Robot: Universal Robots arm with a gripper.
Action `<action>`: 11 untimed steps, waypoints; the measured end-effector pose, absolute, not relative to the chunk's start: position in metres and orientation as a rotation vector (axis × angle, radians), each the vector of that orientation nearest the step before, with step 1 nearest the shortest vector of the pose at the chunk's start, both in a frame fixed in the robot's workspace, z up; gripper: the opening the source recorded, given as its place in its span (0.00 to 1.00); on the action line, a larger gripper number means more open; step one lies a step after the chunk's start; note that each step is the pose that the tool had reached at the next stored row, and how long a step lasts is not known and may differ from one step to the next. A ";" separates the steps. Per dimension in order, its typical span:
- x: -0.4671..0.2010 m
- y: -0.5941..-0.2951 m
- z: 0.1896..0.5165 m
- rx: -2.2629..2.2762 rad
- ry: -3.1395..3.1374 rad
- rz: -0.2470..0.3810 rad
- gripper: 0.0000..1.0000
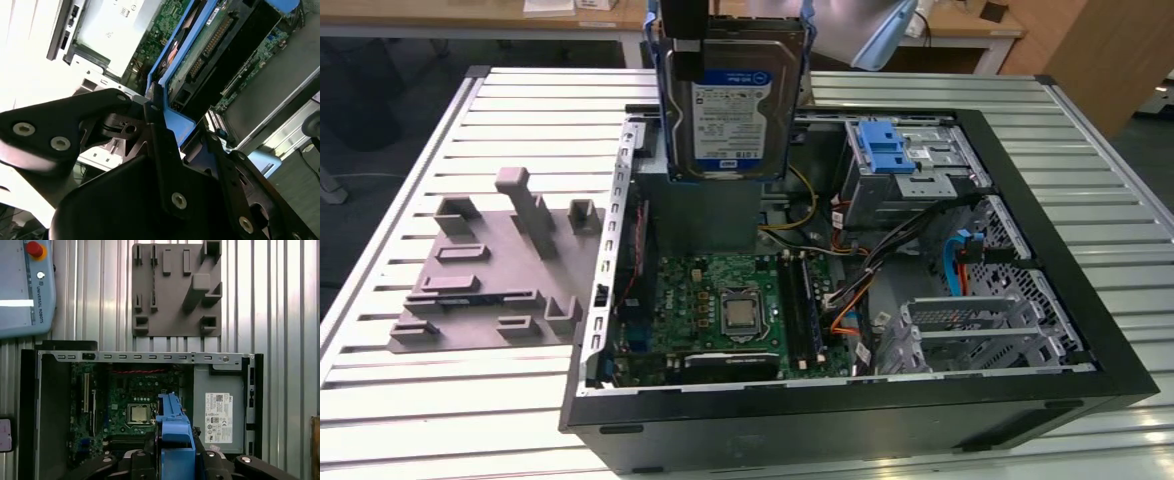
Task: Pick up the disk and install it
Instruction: 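Pick up the disk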
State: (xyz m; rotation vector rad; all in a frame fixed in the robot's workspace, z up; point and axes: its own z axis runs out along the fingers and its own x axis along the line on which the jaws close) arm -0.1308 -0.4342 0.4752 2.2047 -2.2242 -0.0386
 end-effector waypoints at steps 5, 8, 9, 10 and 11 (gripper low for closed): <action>-0.126 -0.447 0.474 2.205 -2.224 -0.039 0.36; -0.114 -0.449 0.474 2.205 -2.224 -0.039 0.36; -0.110 -0.449 0.473 2.205 -2.224 -0.039 0.36; -0.106 -0.450 0.473 2.205 -2.224 -0.039 0.36; -0.102 -0.450 0.473 2.205 -2.224 -0.039 0.36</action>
